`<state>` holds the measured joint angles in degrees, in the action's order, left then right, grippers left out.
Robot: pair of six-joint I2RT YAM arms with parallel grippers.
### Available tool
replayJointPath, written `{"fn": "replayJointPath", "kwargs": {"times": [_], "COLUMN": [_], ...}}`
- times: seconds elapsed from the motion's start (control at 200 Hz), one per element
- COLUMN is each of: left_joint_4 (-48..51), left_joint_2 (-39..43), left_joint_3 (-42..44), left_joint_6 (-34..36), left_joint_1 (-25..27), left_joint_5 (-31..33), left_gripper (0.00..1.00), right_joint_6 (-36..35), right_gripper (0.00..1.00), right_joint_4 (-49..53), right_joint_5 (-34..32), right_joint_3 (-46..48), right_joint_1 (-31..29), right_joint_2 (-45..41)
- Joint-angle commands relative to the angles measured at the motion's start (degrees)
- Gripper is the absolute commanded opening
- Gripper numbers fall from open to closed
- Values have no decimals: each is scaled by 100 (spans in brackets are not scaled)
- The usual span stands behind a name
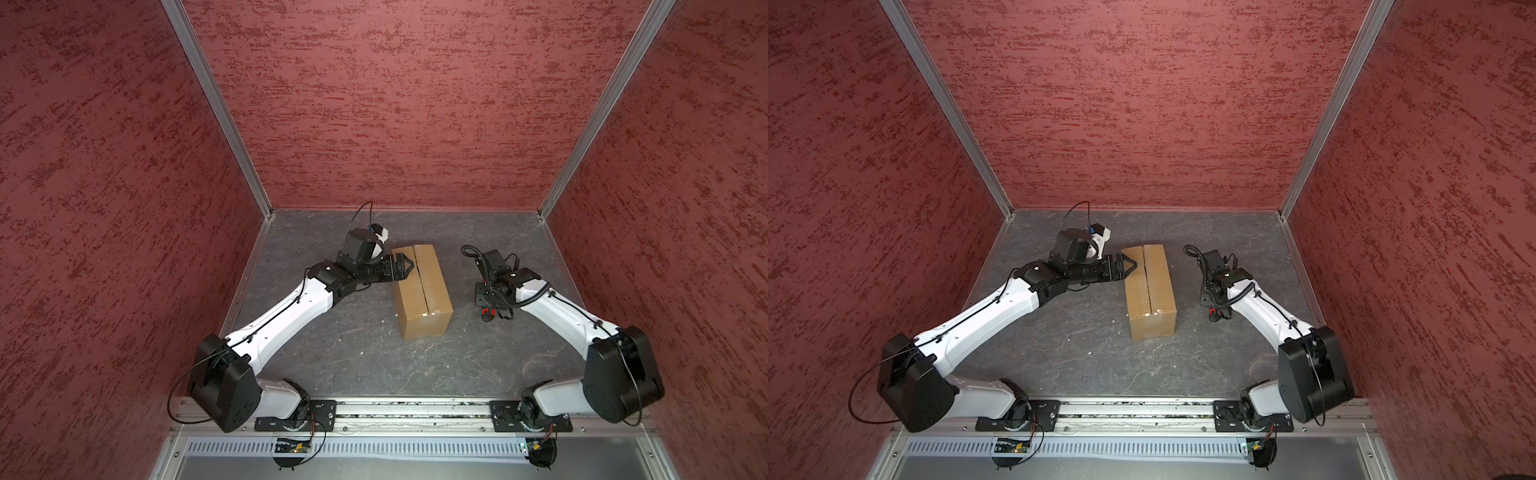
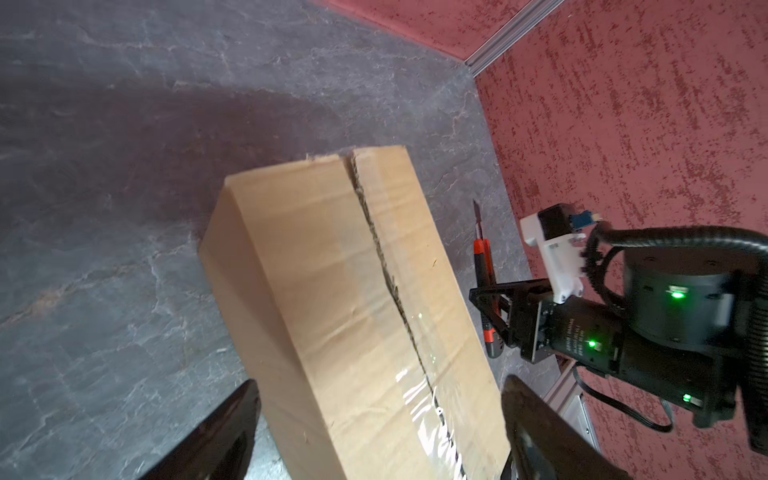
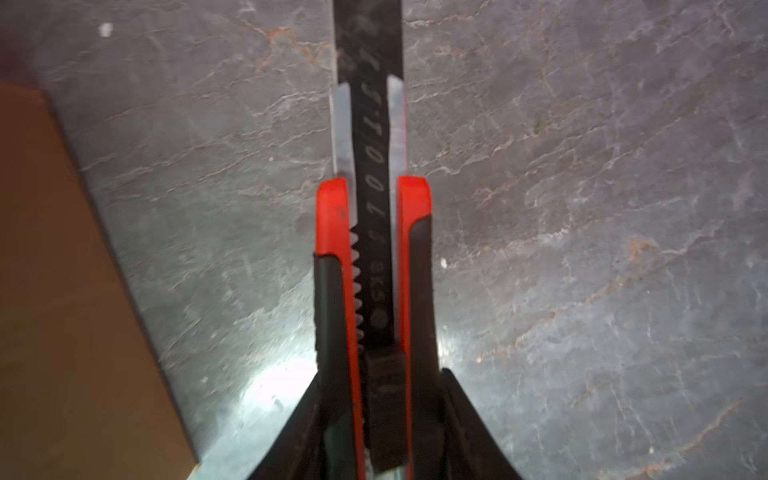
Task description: Unpack the express box
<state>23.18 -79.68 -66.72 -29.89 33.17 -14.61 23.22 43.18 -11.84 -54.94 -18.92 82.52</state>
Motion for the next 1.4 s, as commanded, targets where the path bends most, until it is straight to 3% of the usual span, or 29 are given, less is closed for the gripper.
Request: {"fn": "replayJointPath", "kwargs": {"times": [0.0,0.24,0.922,1.398], "left_joint_4": [29,77,-6,-2], "left_joint_2": [-142,-539,-1216,-1164], "left_joint_3": [-296,-661,-1163,-1142], "left_joint_6": [334,642,698,730], "left_joint_1": [-79,-185,-897,-1159], "left_joint_5": [-224,-363,-911,-1096], "left_gripper": [94,100,100,100], "right_joint_6": [-341,-662,-989,-803], "right_gripper": [0,0,10,33], "right_joint_4": [-494,-800,-815,-854], "right_joint_5": [134,233,445,349], "right_joint_3": [-60,-317,-1019,-752], "right_joint_1": [162,270,432,441], "right_joint_2": [246,975,2118,2059]}}
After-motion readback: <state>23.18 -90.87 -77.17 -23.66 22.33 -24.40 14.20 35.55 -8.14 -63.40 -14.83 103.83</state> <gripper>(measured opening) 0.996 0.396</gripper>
